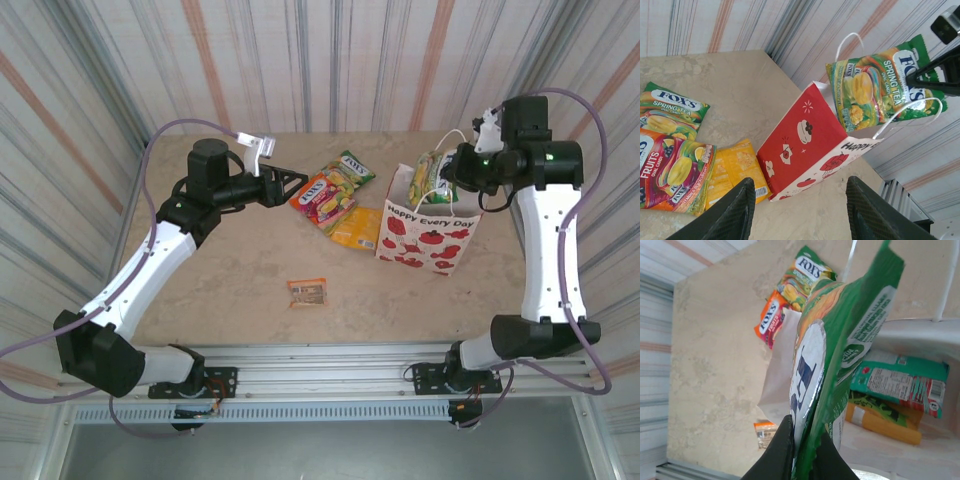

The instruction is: Place the snacks into the paper bag

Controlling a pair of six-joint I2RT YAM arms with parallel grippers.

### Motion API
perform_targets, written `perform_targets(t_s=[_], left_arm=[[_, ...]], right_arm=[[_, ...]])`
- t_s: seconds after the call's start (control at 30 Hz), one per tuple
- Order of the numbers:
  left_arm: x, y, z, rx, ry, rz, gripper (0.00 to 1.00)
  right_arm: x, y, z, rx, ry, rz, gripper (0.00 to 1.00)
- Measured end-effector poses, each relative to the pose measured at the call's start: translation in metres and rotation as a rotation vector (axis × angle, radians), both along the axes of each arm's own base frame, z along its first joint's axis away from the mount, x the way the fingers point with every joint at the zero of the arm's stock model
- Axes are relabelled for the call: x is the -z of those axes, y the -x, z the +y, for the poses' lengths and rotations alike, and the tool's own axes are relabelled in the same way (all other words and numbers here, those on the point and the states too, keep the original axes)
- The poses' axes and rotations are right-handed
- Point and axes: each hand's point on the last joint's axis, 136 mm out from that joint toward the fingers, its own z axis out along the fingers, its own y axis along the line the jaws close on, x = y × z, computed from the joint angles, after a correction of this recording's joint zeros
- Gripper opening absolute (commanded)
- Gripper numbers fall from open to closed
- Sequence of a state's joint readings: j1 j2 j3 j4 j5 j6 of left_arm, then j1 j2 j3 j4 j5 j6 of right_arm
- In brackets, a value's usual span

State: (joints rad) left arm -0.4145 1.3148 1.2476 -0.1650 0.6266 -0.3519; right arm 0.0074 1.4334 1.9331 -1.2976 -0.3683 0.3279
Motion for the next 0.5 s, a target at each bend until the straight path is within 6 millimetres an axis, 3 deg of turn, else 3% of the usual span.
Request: perform_targets(t_s=[0.2,0.33,0.5], left_arm=[[0.001,-0.001,0.000,0.001,-0.001,0.003,0.52],[0.004,-0.002,-0.001,0.001,-0.004,0.010,0.52],[0.005,-0.003,-0.001,0.001,-0.005,0.012,0.52]], right_arm=[[-0.021,0.025,-0.004,0.014,0.022,-0.090,0.00],[-0.012,0.037,-0.006,0.016,0.033,-0.078,0.00],[0.005,0.036,-0.007,0.009,0.043,-0.032,0.00]])
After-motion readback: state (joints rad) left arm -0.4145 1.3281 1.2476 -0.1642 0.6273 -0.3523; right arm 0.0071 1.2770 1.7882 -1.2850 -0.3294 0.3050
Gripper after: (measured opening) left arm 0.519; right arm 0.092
